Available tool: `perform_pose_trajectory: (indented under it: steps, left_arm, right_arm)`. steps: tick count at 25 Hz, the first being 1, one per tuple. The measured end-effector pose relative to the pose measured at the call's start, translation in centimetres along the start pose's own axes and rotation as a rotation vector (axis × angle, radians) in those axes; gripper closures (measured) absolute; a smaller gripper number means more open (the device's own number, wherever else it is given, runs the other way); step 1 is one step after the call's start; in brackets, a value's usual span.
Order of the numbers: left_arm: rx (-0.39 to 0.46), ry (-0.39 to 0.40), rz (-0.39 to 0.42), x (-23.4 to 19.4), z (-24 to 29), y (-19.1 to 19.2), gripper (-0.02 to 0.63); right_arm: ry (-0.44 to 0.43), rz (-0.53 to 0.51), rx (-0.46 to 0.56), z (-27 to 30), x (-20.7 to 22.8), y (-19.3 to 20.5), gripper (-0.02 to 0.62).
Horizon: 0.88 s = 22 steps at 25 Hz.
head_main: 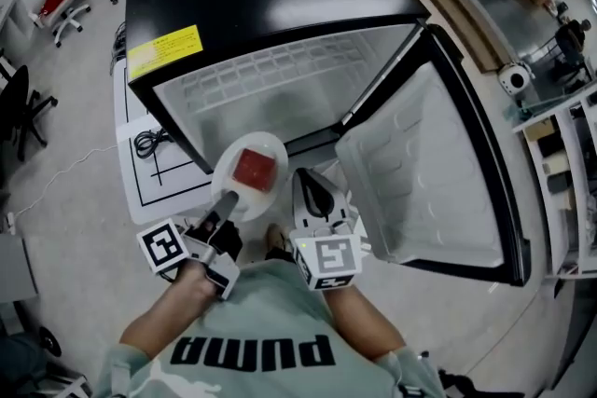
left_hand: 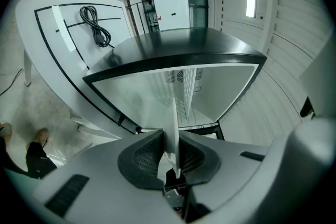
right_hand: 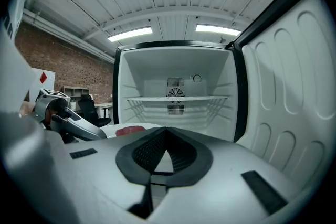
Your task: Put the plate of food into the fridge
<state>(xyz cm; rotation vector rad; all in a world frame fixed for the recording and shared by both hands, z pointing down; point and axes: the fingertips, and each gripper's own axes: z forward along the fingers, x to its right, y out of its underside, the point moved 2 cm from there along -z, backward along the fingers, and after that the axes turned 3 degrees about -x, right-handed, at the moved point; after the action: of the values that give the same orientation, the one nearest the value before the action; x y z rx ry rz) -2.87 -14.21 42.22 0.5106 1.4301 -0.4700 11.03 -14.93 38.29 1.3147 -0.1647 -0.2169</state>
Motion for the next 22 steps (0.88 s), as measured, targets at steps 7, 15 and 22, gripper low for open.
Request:
perform_pose_trajectory:
  steps: [7, 15, 22]
  left_arm:
    - [0.098, 0.003, -0.016, -0.9, 4.4, -1.8, 0.561]
    - [0.223, -0.007, -0.024, -2.2, 8.2, -3.6, 0.561]
    - [0.316, -0.037, -0.009, -4.6, 10.6, -5.4, 0.561]
  right_arm:
    - [-0.051, -0.017, 0.002, 3.8, 3.0, -0.3, 0.591]
    - [-0.117, -0.022, -0.020, 7.5, 5.5, 0.3, 0.591]
    - [-0.168, -0.031, -0.055, 10.2, 6.8, 1.2, 0.591]
